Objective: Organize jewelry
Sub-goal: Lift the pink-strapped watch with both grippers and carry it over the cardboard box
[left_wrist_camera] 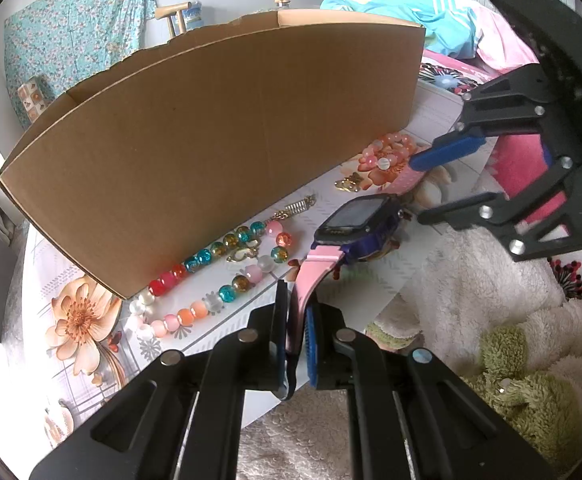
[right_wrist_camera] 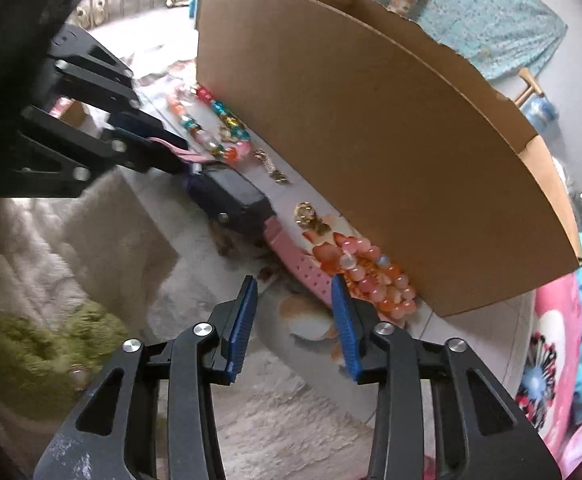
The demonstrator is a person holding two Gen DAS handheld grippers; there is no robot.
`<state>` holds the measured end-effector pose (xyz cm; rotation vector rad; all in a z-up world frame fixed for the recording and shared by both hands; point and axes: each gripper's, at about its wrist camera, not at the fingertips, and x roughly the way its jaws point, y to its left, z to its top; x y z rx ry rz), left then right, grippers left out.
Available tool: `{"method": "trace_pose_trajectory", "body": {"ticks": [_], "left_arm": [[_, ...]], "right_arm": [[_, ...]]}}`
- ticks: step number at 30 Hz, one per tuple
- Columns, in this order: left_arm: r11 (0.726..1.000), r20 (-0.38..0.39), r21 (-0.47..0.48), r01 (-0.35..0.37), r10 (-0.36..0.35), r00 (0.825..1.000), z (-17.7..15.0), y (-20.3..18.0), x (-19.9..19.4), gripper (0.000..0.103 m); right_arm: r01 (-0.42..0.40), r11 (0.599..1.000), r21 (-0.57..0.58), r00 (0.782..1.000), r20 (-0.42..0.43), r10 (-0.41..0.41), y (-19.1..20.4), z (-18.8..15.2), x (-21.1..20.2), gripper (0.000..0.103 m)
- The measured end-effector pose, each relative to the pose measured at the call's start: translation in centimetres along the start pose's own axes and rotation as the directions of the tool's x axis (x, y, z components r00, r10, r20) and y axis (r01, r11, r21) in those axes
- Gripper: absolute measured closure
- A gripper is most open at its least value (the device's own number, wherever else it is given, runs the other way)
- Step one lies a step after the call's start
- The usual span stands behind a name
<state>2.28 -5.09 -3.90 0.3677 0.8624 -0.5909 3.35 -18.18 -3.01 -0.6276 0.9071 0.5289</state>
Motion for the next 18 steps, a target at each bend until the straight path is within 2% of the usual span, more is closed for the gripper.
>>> {"method": "trace_pose_trajectory", "body": {"ticks": [4, 5, 6, 10, 18], "left_arm": [[1.0, 0.0, 0.0, -0.002, 0.002, 1.0, 0.0, 0.0, 0.1, 0.096], [1.0, 0.001, 0.0, -0.004, 0.004, 1.0, 0.0, 0.0, 0.1, 0.096], [1.0, 0.002, -0.001, -0.005, 0.005, 1.0, 0.0, 0.0, 0.1, 0.096], [1.0, 0.011, 0.002, -0.02, 0.02, 1.0, -0.1, -0.2, 0.1, 0.098], [0.999, 0.051, -0.009, -0.046, 0.047, 0.998, 0.5, -0.3, -1.4, 0.099]], "right_arm": [[0.011, 1.0, 0.001, 1.0, 0.008, -0.011, 1.0, 1.3, 0.5, 0.076], [0.02, 1.0, -0.009, 1.0, 0.011, -0.02, 1.2, 1.7, 0.7, 0.079], [0.026, 1.0, -0.012, 1.0, 0.012, -0.026, 1.3, 1.9, 0.7, 0.087], [0.055, 0.998, 0.0, 0.998, 0.031, -0.055, 0.9, 2.7, 1.2, 0.099], [0.106, 0.993, 0.056, 0.987, 0.113, -0.111, 1.7, 1.9, -1.8, 0.102]]}}
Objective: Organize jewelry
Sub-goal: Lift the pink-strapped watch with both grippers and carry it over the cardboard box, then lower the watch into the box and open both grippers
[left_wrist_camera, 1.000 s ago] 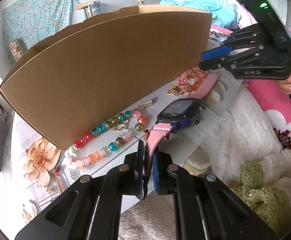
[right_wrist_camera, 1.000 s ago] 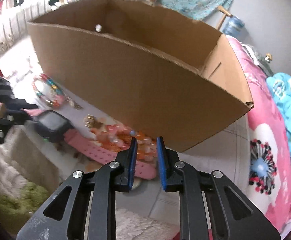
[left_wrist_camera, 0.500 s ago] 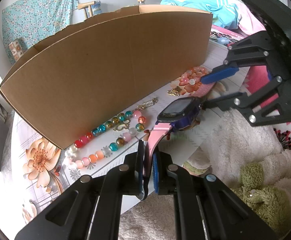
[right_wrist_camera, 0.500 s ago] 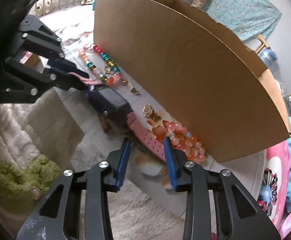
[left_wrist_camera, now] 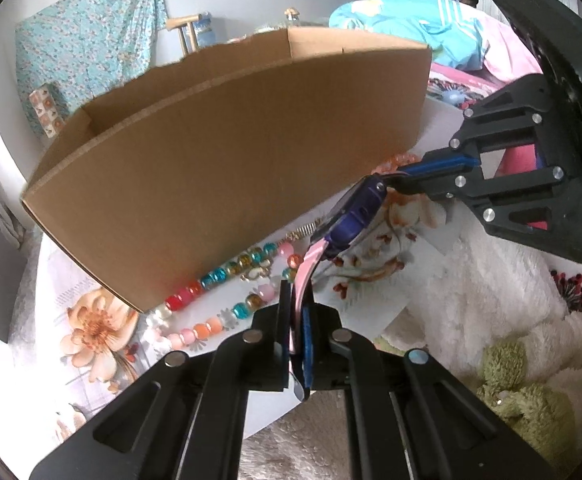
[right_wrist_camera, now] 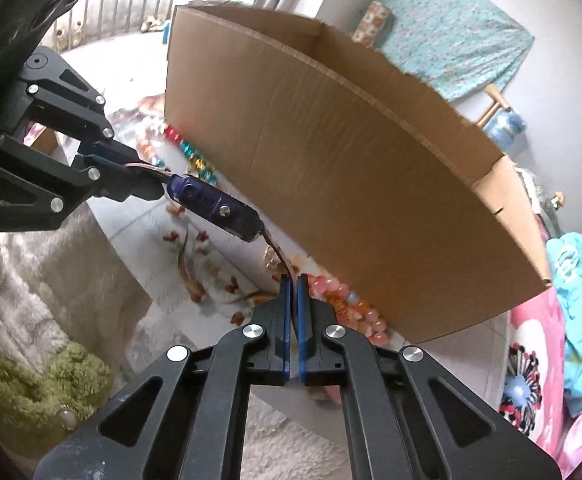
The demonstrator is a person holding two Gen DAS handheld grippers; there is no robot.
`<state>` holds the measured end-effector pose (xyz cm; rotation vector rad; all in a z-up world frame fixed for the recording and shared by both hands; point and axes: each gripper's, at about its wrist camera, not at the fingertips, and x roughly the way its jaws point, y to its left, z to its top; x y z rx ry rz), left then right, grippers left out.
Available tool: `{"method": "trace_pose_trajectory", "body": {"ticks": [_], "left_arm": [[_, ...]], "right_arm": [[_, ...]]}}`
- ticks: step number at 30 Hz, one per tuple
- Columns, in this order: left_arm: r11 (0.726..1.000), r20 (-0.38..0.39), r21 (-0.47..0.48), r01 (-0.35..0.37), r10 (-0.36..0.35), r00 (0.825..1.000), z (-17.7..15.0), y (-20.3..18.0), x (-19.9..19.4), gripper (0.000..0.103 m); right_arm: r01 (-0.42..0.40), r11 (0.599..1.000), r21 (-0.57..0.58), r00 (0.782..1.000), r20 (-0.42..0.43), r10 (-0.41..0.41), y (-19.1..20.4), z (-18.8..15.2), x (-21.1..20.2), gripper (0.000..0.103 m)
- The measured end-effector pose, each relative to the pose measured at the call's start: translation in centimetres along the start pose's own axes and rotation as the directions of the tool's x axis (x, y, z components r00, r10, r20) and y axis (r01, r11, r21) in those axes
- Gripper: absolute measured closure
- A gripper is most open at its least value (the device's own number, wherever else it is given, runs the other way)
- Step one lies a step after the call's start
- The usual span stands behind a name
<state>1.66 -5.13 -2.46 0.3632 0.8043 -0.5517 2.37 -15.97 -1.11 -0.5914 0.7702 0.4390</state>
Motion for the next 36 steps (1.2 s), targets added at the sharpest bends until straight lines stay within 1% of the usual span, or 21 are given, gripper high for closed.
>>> {"method": "trace_pose_trajectory", "body": {"ticks": [2, 4, 7, 10, 12, 15, 16, 18, 20, 22, 23, 24, 25, 26, 28, 30, 32, 33, 34, 35, 36], "left_arm": [[1.0, 0.014, 0.0, -0.01, 0.01, 1.0, 0.3, -0.1, -0.7, 0.099], [1.0, 0.038, -0.003, -0.022, 0.022, 0.999, 0.8, -0.1, -1.9, 0.099], [0.999, 0.098, -0.001, -0.045, 0.045, 0.994, 1.5, -0.2, -4.3, 0.099], [0.998, 0.16, -0.011, -0.057, 0.058, 0.985, 2.8, 0.0, -6.7, 0.099], [0.997, 0.2, -0.016, -0.07, 0.071, 0.977, 4.1, 0.5, -8.2, 0.099], [0.996, 0.234, -0.021, -0.087, 0.09, 0.968, 6.4, 1.5, -9.5, 0.099], [0.995, 0.233, -0.022, -0.095, 0.098, 0.968, 7.3, 1.9, -9.6, 0.099], [0.994, 0.217, -0.04, -0.1, 0.106, 0.97, 9.5, 3.2, -9.3, 0.099], [0.992, 0.16, -0.083, -0.092, 0.105, 0.982, 11.7, 5.6, -8.0, 0.099], [0.989, 0.076, -0.129, -0.072, 0.082, 0.994, 13.4, 8.4, -6.2, 0.099], [0.987, 0.008, -0.158, -0.028, 0.029, 1.0, 14.4, 9.9, -4.4, 0.099], [0.984, -0.039, -0.179, 0.006, -0.013, 0.999, 15.0, 10.9, -3.0, 0.099], [0.979, -0.076, -0.203, 0.012, -0.028, 0.997, 15.4, 12.0, -1.7, 0.099], [0.977, -0.115, -0.213, 0.015, -0.04, 0.993, 15.8, 12.6, -0.3, 0.099], [0.973, -0.211, -0.232, 0.016, -0.066, 0.975, 16.4, 13.9, 3.0, 0.099], [0.969, -0.295, -0.246, 0.022, -0.096, 0.951, 16.6, 14.6, 6.0, 0.098], [0.968, -0.346, -0.251, 0.007, -0.097, 0.933, 17.0, 15.1, 8.1, 0.096], [0.97, -0.378, -0.245, 0.004, -0.099, 0.92, 17.1, 15.1, 9.3, 0.096], [0.97, -0.4, -0.243, 0.011, -0.111, 0.91, 17.2, 15.1, 10.4, 0.095], [0.97, -0.415, -0.242, 0.009, -0.112, 0.903, 17.3, 15.1, 11.1, 0.084], [0.97, -0.441, -0.245, -0.005, -0.107, 0.891, 17.4, 15.3, 11.8, 0.077]], "right_arm": [[0.016, 1.0, 0.01, 1.0, 0.022, -0.016, -0.1, -0.1, -0.7, 0.102], [0.035, 0.999, 0.033, 0.997, 0.061, -0.037, 0.4, 0.0, -2.6, 0.102], [0.061, 0.996, 0.066, 0.991, 0.116, -0.069, -0.1, 0.5, -4.6, 0.102], [0.088, 0.99, 0.108, 0.978, 0.181, -0.107, -0.2, 1.4, -7.6, 0.102], [0.107, 0.985, 0.133, 0.963, 0.231, -0.136, -0.7, 2.2, -9.0, 0.102], [0.115, 0.982, 0.15, 0.947, 0.282, -0.154, -3.7, 4.8, -9.5, 0.102], [0.112, 0.983, 0.148, 0.946, 0.287, -0.151, -4.6, 5.7, -9.7, 0.102], [0.061, 0.985, 0.159, 0.955, 0.278, -0.104, -7.1, 7.3, -8.9, 0.102], [-0.047, 0.983, 0.176, 0.976, 0.218, 0.008, -9.5, 9.1, -6.6, 0.102], [-0.173, 0.961, 0.217, 0.98, 0.134, 0.147, -11.3, 10.3, -3.7, 0.102], [-0.206, 0.946, 0.251, 0.978, 0.07, 0.195, -12.5, 11.1, -1.3, 0.102], [-0.23, 0.938, 0.261, 0.972, 0.013, 0.234, -13.4, 11.6, 0.8, 0.102], [-0.235, 0.934, 0.27, 0.968, -0.023, 0.251, -13.7, 11.9, 2.2, 0.102], [-0.256, 0.921, 0.293, 0.952, -0.088, 0.293, -14.5, 12.4, 4.5, 0.102], [-0.276, 0.906, 0.321, 0.926, -0.162, 0.34, -15.3, 13.0, 7.1, 0.102], [-0.276, 0.91, 0.31, 0.904, -0.239, 0.355, -15.9, 13.7, 9.4, 0.102], [-0.269, 0.912, 0.309, 0.884, -0.297, 0.361, -16.2, 13.8, 11.3, 0.102], [-0.269, 0.912, 0.311, 0.872, -0.324, 0.368, -16.2, 13.8, 12.4, 0.101], [-0.257, 0.916, 0.308, 0.868, -0.344, 0.359, -16.4, 14.0, 13.2, 0.096], [-0.238, 0.923, 0.303, 0.863, -0.37, 0.344, -16.5, 14.0, 14.1, 0.096], [-0.23, 0.926, 0.301, 0.86, -0.383, 0.338, -16.6, 14.1, 14.7, 0.096]]}}
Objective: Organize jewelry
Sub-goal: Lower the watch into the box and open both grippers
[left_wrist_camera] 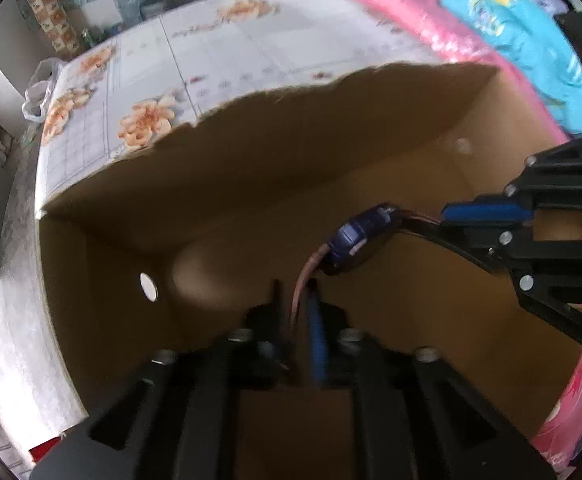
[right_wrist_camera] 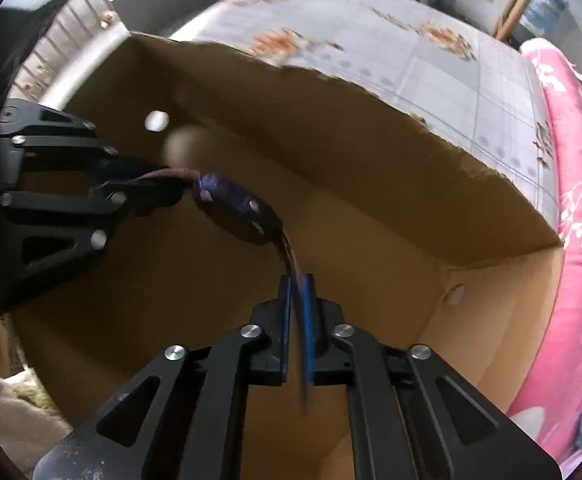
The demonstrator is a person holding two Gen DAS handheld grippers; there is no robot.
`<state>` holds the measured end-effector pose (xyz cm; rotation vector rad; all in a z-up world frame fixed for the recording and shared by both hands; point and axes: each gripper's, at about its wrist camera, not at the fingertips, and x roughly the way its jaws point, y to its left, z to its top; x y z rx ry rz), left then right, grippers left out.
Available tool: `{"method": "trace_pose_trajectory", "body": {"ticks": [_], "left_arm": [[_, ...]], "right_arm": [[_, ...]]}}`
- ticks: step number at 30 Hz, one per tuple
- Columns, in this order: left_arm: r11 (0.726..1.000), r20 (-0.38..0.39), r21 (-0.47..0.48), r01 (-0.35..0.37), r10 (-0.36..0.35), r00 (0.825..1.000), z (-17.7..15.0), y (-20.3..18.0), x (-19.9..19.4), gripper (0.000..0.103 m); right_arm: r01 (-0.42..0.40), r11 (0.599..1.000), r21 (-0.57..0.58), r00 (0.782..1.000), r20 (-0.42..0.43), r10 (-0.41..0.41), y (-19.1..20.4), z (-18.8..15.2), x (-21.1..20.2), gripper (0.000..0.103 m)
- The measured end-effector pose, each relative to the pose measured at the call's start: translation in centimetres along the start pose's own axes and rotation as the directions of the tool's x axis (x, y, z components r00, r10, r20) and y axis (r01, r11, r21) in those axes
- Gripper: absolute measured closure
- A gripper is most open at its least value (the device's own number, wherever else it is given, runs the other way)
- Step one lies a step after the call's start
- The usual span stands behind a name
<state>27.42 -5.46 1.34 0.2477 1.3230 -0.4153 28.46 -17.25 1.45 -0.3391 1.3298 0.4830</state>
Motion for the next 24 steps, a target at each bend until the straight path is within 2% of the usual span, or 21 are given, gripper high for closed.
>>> {"method": "trace_pose_trajectory", "body": {"ticks": [1, 2, 4, 8, 11, 14, 16, 17, 19, 21, 22, 24], "left_arm": [[1.0, -0.01, -0.016, -0.001, 0.001, 1.0, 0.5, 0.2, 0.2, 0.063], [0.999, 0.002, -0.036, 0.009, -0.009, 1.0, 0.9, 0.6, 0.1, 0.053], [0.997, 0.057, -0.068, 0.03, -0.026, 0.998, 1.2, 1.2, -0.9, 0.048], [0.994, 0.109, -0.088, 0.07, -0.06, 0.992, 0.8, 1.5, -2.4, 0.041], [0.995, 0.138, -0.075, 0.07, -0.059, 0.989, 0.4, 1.3, -3.5, 0.037], [0.997, 0.199, -0.065, 0.052, -0.038, 0.979, -0.5, 0.8, -5.6, 0.031], [0.997, 0.266, -0.054, 0.059, -0.042, 0.963, -1.5, 0.9, -7.9, 0.028], [0.997, 0.304, -0.045, 0.07, -0.053, 0.951, -2.2, 0.8, -9.2, 0.024], [0.996, 0.368, -0.034, 0.083, -0.065, 0.928, -3.6, 0.8, -11.3, 0.019], [0.996, 0.425, -0.021, 0.09, -0.072, 0.903, -5.0, 0.8, -13.2, 0.016], [0.996, 0.442, -0.01, 0.092, -0.078, 0.894, -5.7, 0.8, -13.9, 0.013], [0.996, 0.477, 0.01, 0.092, -0.086, 0.875, -7.9, 0.5, -15.4, 0.011]], "right_arm": [[0.016, 1.0, 0.004, 1.0, -0.005, -0.016, -0.3, 0.3, 0.4, 0.094], [0.032, 0.999, 0.003, 0.999, -0.003, -0.032, -0.5, 0.5, 0.6, 0.093], [0.077, 0.997, -0.003, 0.997, 0.021, -0.077, -0.8, 0.6, 0.6, 0.09], [0.102, 0.994, 0.024, 0.991, 0.08, -0.104, -1.1, -0.1, -0.7, 0.089], [0.094, 0.994, 0.051, 0.989, 0.112, -0.099, -1.4, -1.0, -1.9, 0.089], [0.11, 0.991, 0.07, 0.98, 0.161, -0.12, -1.9, -1.7, -3.7, 0.089], [0.1, 0.99, 0.094, 0.968, 0.22, -0.119, -2.1, -1.8, -6.6, 0.086], [0.091, 0.991, 0.102, 0.963, 0.243, -0.114, -0.9, -2.1, -7.9, 0.085], [0.052, 0.99, 0.132, 0.943, 0.319, -0.092, -0.9, -3.3, -10.3, 0.081], [0.004, 0.987, 0.163, 0.916, 0.395, -0.069, -0.2, -5.1, -12.6, 0.081], [-0.011, 0.986, 0.168, 0.908, 0.414, -0.061, -1.3, -4.6, -12.6, 0.081], [-0.064, 0.981, 0.184, 0.873, 0.486, -0.035, -0.6, -7.2, -14.4, 0.081]]}}
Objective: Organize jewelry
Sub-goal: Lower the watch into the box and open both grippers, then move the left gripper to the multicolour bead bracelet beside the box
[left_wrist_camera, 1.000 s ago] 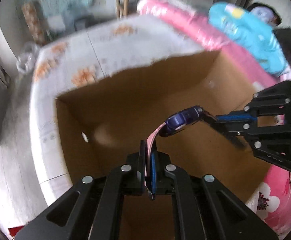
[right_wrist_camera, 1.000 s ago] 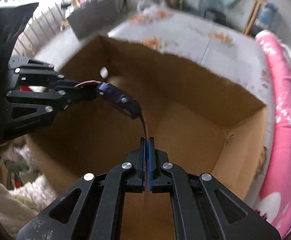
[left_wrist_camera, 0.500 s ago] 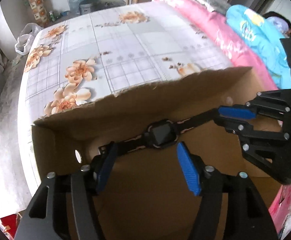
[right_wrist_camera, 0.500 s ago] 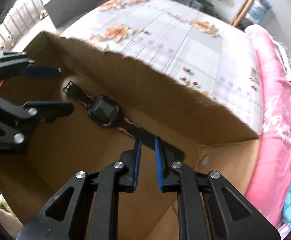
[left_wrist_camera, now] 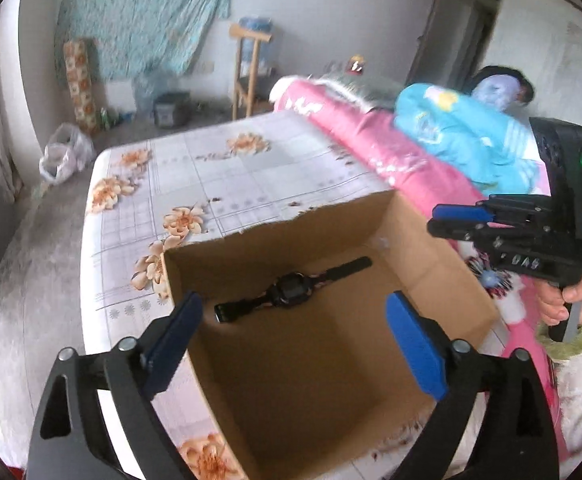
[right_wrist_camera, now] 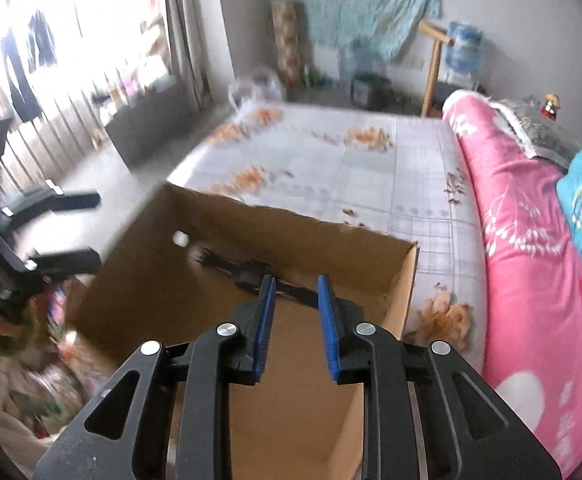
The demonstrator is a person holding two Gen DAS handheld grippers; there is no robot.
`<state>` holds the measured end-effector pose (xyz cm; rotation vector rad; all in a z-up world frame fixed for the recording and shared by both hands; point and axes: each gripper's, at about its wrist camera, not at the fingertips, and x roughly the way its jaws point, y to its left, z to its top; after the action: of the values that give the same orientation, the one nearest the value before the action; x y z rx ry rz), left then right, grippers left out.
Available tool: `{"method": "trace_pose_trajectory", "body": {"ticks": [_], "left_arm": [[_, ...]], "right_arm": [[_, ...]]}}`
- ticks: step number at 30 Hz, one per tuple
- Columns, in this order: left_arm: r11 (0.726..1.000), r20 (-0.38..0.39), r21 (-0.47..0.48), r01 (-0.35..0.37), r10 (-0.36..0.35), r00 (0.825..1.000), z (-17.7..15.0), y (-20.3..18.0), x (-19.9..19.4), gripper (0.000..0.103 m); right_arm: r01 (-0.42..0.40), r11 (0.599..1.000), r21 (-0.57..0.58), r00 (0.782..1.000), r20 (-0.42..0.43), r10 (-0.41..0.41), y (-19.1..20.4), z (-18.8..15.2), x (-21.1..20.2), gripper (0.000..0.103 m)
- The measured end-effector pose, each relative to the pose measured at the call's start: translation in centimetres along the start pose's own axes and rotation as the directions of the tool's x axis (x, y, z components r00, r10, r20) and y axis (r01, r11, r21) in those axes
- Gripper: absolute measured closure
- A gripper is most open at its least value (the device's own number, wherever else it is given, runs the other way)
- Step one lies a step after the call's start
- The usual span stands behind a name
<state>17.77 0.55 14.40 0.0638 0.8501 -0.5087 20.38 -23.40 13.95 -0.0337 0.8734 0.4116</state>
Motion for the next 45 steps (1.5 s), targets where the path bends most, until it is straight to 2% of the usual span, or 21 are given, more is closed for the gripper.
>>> {"method": "trace_pose_trajectory", "body": {"ticks": [2, 4, 7, 9, 11, 14, 17, 19, 21, 24, 28, 33, 42, 45], "left_arm": [[1.0, 0.039, 0.011, 0.006, -0.006, 0.999, -1.7, -0.2, -1.9, 0.008], [1.0, 0.08, 0.002, 0.012, -0.012, 0.997, -4.1, -0.2, -3.8, 0.006], [1.0, 0.117, -0.02, 0.009, -0.007, 0.993, -7.6, -0.1, -5.3, 0.006], [0.999, 0.118, -0.044, -0.007, 0.012, 0.993, -9.7, 0.0, -5.5, 0.006], [0.997, 0.103, -0.07, -0.022, 0.03, 0.994, -11.7, 0.0, -5.1, 0.006], [0.993, 0.027, -0.112, -0.039, 0.042, 0.999, -15.0, 0.0, -3.3, 0.006], [0.977, -0.076, -0.165, -0.138, 0.127, 0.989, -17.3, 0.6, 0.0, 0.006], [0.964, -0.109, -0.19, -0.185, 0.166, 0.98, -18.0, 1.1, 1.4, 0.006], [0.953, -0.12, -0.228, -0.199, 0.175, 0.977, -18.5, 1.8, 2.8, 0.006], [0.939, -0.128, -0.239, -0.248, 0.223, 0.966, -18.6, 2.4, 4.0, 0.006], [0.933, -0.156, -0.189, -0.305, 0.278, 0.948, -18.7, 2.0, 5.9, 0.006], [0.924, -0.139, -0.089, -0.372, 0.358, 0.923, -19.1, 0.9, 6.7, 0.006], [0.911, -0.068, 0.0, -0.413, 0.412, 0.909, -20.2, -1.1, 5.9, 0.006], [0.909, -0.08, 0.002, -0.416, 0.415, 0.906, -20.4, -1.4, 5.8, 0.006]], "right_arm": [[-0.079, 0.996, 0.039, 0.994, 0.076, 0.076, 0.8, -2.0, -2.7, 0.079], [-0.171, 0.982, 0.079, 0.977, 0.14, 0.159, 1.2, -4.2, -4.7, 0.078], [-0.225, 0.967, 0.116, 0.964, 0.168, 0.204, 2.2, -7.4, -6.2, 0.077], [-0.223, 0.965, 0.135, 0.968, 0.148, 0.203, 3.1, -9.6, -5.8, 0.076], [-0.213, 0.963, 0.166, 0.974, 0.116, 0.196, 4.2, -11.8, -4.7, 0.073], [-0.2, 0.958, 0.205, 0.98, 0.046, 0.194, 5.6, -14.4, -2.0, 0.073], [-0.201, 0.946, 0.253, 0.977, -0.013, 0.211, 6.8, -16.2, 0.9, 0.073], [-0.211, 0.935, 0.285, 0.973, -0.028, 0.228, 7.3, -16.5, 2.1, 0.074], [-0.217, 0.925, 0.311, 0.971, -0.033, 0.238, 7.8, -16.2, 3.3, 0.074], [-0.183, 0.933, 0.308, 0.977, -0.048, 0.208, 8.8, -15.4, 5.0, 0.074], [-0.165, 0.949, 0.268, 0.98, -0.062, 0.188, 10.4, -14.6, 6.9, 0.076], [-0.141, 0.956, 0.257, 0.982, -0.087, 0.169, 11.3, -14.6, 8.6, 0.08], [-0.101, 0.963, 0.251, 0.986, -0.107, 0.131, 11.6, -15.7, 9.3, 0.082], [-0.098, 0.965, 0.244, 0.986, -0.111, 0.128, 11.9, -15.4, 9.5, 0.083]]}}
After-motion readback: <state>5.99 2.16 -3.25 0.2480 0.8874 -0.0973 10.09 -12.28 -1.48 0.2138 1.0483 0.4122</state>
